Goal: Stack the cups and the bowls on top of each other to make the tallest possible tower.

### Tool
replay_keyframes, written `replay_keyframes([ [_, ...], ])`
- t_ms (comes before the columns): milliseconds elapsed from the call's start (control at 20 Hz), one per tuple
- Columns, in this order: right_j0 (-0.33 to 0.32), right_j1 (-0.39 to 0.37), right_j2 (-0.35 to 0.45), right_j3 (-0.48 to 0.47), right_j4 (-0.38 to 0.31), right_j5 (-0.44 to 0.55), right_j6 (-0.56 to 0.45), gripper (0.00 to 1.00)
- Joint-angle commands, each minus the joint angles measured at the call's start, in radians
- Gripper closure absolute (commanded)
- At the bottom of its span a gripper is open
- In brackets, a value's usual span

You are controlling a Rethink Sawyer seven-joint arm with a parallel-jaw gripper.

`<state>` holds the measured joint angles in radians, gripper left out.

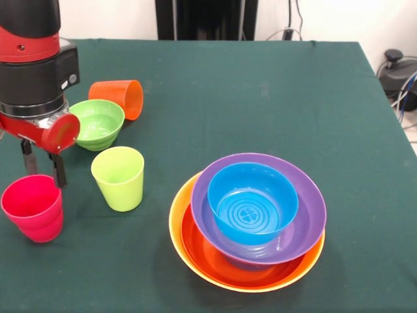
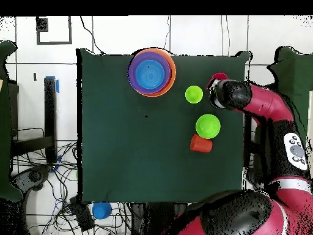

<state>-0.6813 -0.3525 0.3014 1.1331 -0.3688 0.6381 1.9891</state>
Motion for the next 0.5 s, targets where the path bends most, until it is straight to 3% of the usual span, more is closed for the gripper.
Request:
replay_keyframes([
  [50,0.007,0.035,0.085,0.041,-0.084,0.031,-0.269,0.0],
  [500,0.0,-0.025,0.084,0.076,-0.07,0.093,-0.268,0.0],
])
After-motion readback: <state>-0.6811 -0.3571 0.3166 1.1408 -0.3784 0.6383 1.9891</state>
